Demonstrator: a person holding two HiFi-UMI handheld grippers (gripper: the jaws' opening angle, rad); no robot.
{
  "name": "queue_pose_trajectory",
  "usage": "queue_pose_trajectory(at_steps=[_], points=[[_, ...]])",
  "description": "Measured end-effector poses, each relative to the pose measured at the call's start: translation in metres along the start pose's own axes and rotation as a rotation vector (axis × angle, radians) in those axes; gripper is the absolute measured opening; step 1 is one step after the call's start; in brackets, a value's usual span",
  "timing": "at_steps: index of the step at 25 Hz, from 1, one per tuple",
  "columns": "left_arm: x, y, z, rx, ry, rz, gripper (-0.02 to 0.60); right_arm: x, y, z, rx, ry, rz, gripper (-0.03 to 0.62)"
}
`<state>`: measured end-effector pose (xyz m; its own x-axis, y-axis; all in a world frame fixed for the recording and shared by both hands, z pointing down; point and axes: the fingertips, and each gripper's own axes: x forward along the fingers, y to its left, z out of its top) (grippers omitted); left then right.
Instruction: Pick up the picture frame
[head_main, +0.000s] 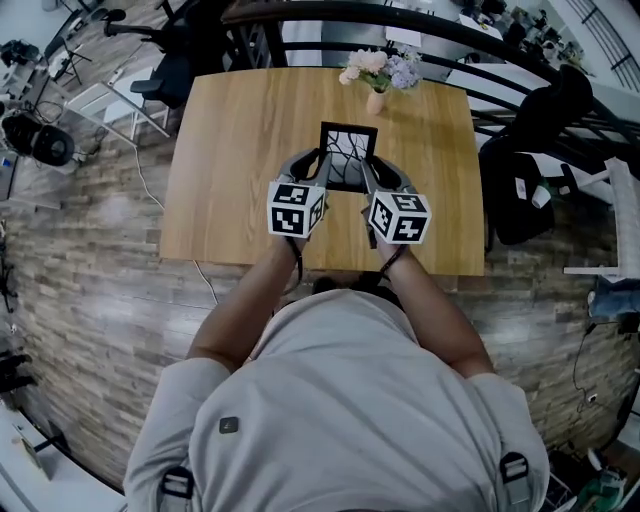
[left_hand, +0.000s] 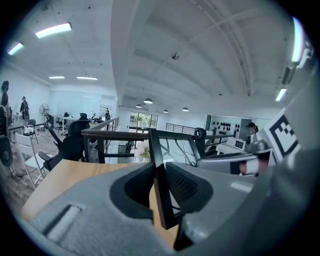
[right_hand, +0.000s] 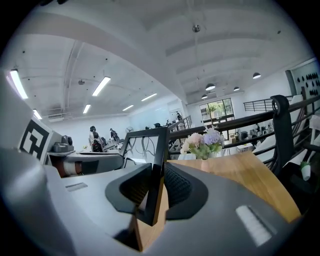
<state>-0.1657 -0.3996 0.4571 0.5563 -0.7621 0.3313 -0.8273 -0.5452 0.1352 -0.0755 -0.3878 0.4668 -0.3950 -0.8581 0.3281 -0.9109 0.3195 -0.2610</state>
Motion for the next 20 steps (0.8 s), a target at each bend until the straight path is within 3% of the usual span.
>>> queue_pose_trajectory(at_steps=[6,20], points=[[-0.018,0.000,0.027,0.020,-0.056,-0.009,0.081,-0.009,0.016,0.026,-0.028,-0.058,-0.001,0.086],[-0.025,-0.030,0.023,-0.026,-0.060,-0.048,0.081,-0.044,0.009,0.029,-0.055,-0.058,-0.019,0.086]])
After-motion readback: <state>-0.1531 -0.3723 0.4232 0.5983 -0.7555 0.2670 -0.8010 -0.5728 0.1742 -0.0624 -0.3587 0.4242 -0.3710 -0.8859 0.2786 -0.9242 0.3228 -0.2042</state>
